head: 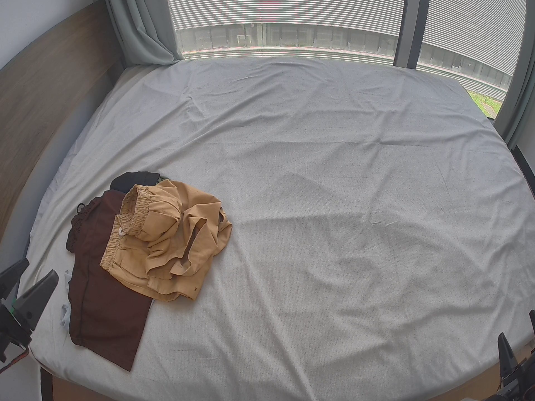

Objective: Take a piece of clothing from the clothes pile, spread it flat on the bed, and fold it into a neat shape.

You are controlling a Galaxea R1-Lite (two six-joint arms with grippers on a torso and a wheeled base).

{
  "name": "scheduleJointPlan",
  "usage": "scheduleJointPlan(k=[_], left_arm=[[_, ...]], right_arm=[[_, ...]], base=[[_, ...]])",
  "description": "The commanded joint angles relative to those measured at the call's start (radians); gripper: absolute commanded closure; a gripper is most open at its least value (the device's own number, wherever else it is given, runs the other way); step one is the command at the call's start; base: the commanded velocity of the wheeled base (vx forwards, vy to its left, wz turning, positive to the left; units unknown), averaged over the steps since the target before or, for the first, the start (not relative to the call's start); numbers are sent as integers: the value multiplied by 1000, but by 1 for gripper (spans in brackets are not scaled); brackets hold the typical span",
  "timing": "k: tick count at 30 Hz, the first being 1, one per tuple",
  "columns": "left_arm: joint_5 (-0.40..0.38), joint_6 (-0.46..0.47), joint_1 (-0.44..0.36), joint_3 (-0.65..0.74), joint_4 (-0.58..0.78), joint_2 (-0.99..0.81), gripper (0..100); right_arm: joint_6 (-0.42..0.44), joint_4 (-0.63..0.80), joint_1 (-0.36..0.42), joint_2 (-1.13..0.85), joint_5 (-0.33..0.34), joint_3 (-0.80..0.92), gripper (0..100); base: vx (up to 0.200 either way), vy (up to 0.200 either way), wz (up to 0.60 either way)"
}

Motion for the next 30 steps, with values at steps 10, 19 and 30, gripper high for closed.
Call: scheduleJointPlan(k=[10, 19, 30], left_arm=[[-100, -23, 7, -77, -76, 257, 0], [-175, -21, 44, -83, -143, 375, 0], [-278, -18, 157, -94, -285, 533, 0]], right_arm=[[0, 0, 2, -12, 0, 18, 0], [0, 0, 2, -12, 0, 18, 0], [3, 0, 2, -12, 0, 16, 0]], base=[[0, 0, 0], [0, 0, 0], [0, 0, 0]])
